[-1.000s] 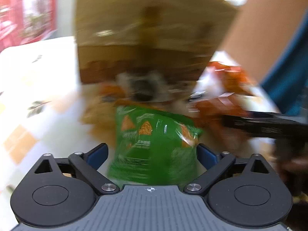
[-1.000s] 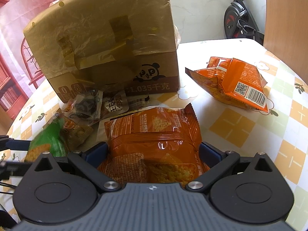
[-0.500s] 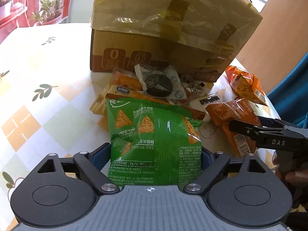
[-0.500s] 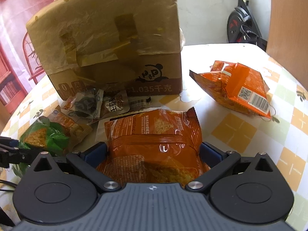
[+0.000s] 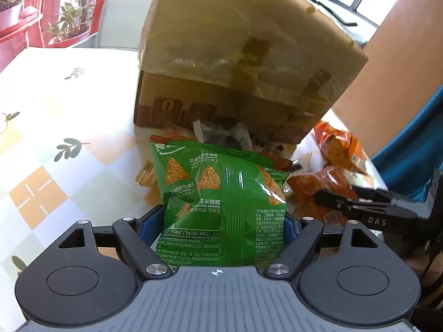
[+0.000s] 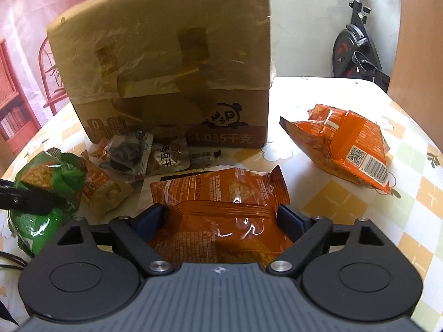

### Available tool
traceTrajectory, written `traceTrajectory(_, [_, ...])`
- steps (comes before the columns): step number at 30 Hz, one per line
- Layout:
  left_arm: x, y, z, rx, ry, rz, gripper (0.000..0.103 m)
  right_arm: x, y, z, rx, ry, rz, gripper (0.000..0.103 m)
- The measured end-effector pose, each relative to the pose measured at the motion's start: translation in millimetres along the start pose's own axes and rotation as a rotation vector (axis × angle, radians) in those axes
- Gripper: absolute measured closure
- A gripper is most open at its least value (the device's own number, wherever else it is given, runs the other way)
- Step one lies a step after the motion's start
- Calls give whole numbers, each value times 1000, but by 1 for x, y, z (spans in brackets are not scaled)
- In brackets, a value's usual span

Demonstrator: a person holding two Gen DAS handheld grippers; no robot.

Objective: Organize snacks
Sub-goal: 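Lift the green and orange bags and carry both over the box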

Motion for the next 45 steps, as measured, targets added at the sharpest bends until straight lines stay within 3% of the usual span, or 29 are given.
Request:
traceTrajectory(16, [17, 28, 4, -9, -15, 102, 19, 10, 28, 4, 17, -74, 53, 16])
traceTrajectory(45, [56, 63, 46, -76, -115, 285, 19, 95, 103, -5, 46, 10, 307, 17])
Point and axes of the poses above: each gripper's, at about its wrist camera, not at the fingertips, and y roughly against the way its jaws point, z to its right, x to its top, the point moved 4 cm from there along -y, roughly the way its jaws point, and after that the axes turned 7 degrees about y, right-handed, at the moved point
